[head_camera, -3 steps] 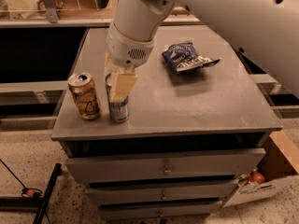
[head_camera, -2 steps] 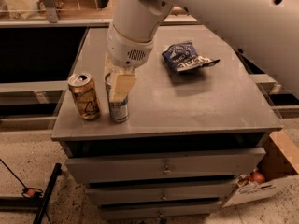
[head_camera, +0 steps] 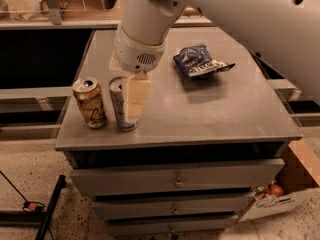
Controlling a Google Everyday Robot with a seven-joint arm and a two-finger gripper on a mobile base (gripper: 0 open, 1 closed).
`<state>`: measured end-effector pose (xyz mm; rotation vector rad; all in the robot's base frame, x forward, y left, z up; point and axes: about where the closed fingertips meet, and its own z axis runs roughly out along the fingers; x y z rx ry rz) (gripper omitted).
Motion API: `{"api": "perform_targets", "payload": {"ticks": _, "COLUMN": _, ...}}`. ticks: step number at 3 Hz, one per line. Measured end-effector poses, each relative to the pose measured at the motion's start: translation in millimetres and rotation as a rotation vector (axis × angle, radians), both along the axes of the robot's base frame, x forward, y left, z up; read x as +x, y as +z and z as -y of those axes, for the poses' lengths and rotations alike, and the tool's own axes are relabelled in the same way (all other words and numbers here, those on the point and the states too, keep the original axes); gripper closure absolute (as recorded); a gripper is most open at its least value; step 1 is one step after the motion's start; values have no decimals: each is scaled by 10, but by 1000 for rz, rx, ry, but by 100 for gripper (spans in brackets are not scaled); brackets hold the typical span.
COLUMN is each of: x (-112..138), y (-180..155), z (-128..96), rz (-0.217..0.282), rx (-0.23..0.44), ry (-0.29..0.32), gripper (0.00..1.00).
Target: Move redbull can near orange can
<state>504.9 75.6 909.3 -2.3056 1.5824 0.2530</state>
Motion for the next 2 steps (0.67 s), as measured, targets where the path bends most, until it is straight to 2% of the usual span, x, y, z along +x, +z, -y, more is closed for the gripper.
{"api": "perform_targets", "payload": {"ticks": 1, "x": -1, "y": 15, "z": -4, "rz": 2, "rx": 4, "ry": 3, "gripper": 0}}
{"api": "perform_targets", "payload": {"ticks": 2, "x": 85, "y": -29, "z": 70, "rz": -30, "rx": 15, "ry": -25, "gripper": 0}}
